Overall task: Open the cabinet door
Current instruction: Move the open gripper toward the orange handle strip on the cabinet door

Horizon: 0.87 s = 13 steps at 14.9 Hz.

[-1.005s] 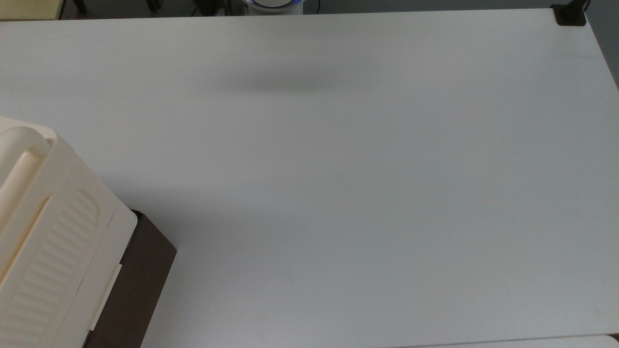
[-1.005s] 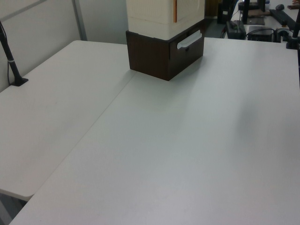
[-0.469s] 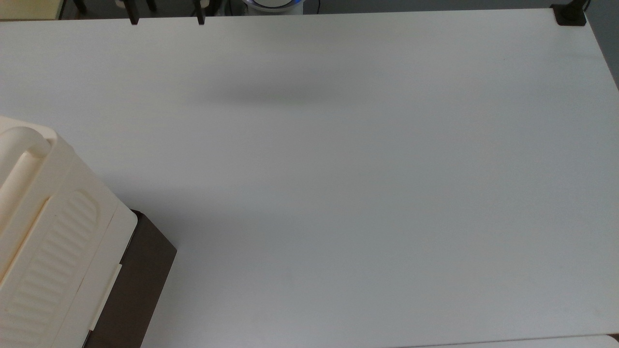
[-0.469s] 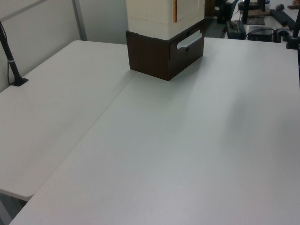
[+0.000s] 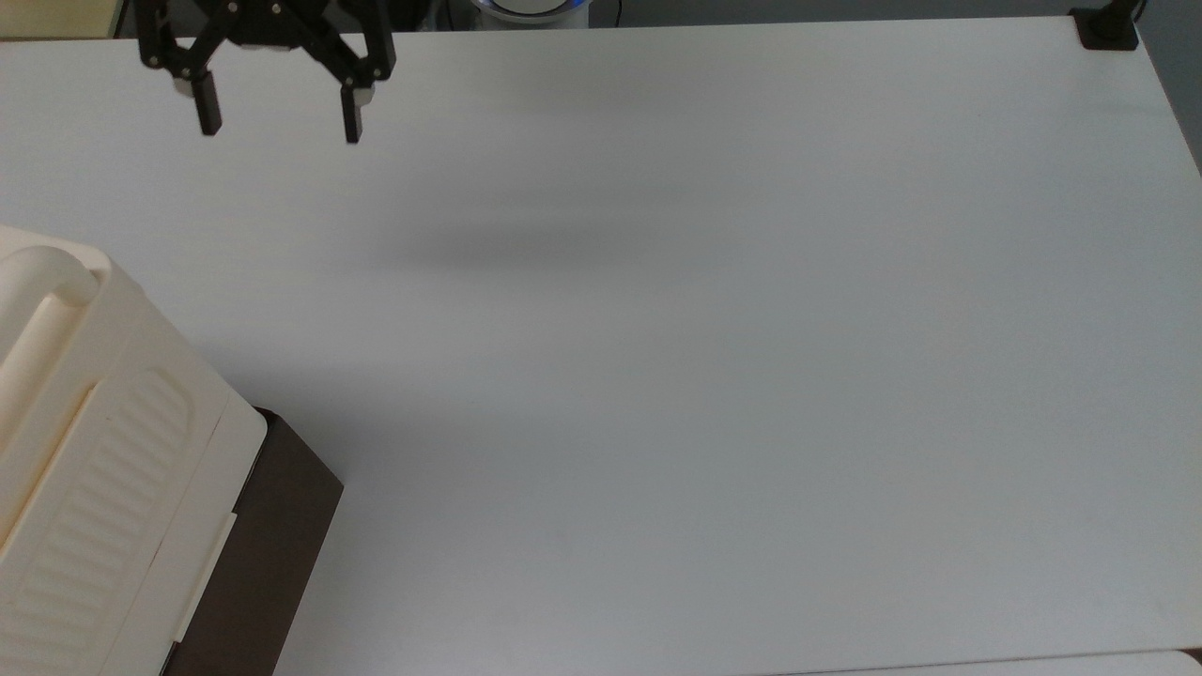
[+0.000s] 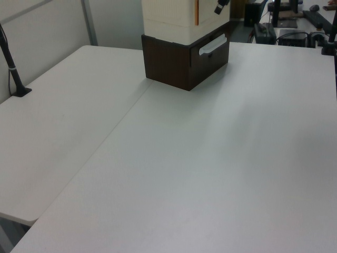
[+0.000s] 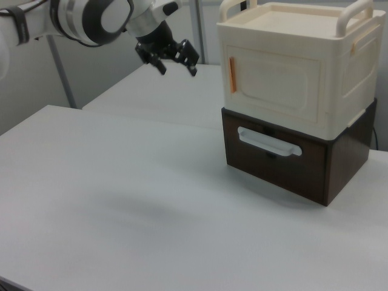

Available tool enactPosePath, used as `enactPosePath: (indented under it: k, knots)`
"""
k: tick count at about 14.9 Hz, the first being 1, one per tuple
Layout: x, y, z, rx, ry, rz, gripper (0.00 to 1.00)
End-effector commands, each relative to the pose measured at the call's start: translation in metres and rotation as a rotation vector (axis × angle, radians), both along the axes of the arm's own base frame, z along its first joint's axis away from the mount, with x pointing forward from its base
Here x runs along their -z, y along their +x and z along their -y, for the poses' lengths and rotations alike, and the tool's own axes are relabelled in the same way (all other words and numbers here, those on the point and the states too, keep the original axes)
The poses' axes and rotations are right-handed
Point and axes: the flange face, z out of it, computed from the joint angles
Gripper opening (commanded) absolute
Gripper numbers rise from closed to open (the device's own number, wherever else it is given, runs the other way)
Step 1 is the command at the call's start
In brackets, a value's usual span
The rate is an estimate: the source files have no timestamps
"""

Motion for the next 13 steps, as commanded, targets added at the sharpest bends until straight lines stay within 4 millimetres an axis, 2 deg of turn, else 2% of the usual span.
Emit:
enactPosePath:
  k: [1,4,5,7,13]
  knots:
    - [0.012,0.025,0.0,-0.008,-0.017,0.136,0.97]
    - [0.015,0.039,0.005,0.033,0.046,0.267,0.72]
    - [0.016,0.041,0.007,0.05,0.07,0.294,0.67]
    - [0.017,0.042,0.011,0.063,0.077,0.316,0.64]
    - [0.02,0.042,0.029,0.088,0.062,0.315,0.65]
